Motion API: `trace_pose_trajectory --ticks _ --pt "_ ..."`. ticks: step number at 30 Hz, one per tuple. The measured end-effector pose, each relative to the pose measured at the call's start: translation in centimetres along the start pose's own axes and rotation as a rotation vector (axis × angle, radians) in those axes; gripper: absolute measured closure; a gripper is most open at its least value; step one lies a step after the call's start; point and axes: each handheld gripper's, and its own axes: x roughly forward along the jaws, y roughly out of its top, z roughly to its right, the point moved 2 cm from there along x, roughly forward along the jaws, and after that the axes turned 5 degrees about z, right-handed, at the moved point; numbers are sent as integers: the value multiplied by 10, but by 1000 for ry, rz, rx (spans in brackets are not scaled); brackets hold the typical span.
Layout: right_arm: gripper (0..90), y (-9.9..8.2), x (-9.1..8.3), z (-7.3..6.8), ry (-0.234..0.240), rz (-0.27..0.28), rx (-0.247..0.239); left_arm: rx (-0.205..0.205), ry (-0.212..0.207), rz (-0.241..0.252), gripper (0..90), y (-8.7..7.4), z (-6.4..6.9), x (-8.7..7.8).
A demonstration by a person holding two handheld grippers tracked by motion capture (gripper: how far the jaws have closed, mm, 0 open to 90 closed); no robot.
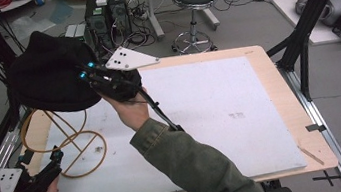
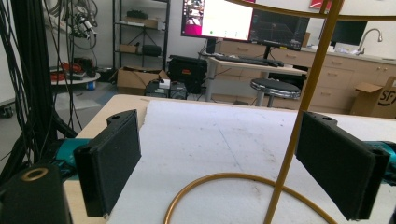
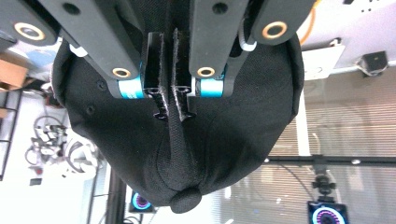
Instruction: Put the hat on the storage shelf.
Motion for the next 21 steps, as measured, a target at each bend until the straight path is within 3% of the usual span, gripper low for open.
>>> trace_pose_trajectory --ticks 8,21 --pt "877 -10 12 -17 77 10 20 2 2 -3 145 0 -1 -1" --pt "877 -22 31 -30 120 -18 29 -1 4 -3 145 0 -3 -2"
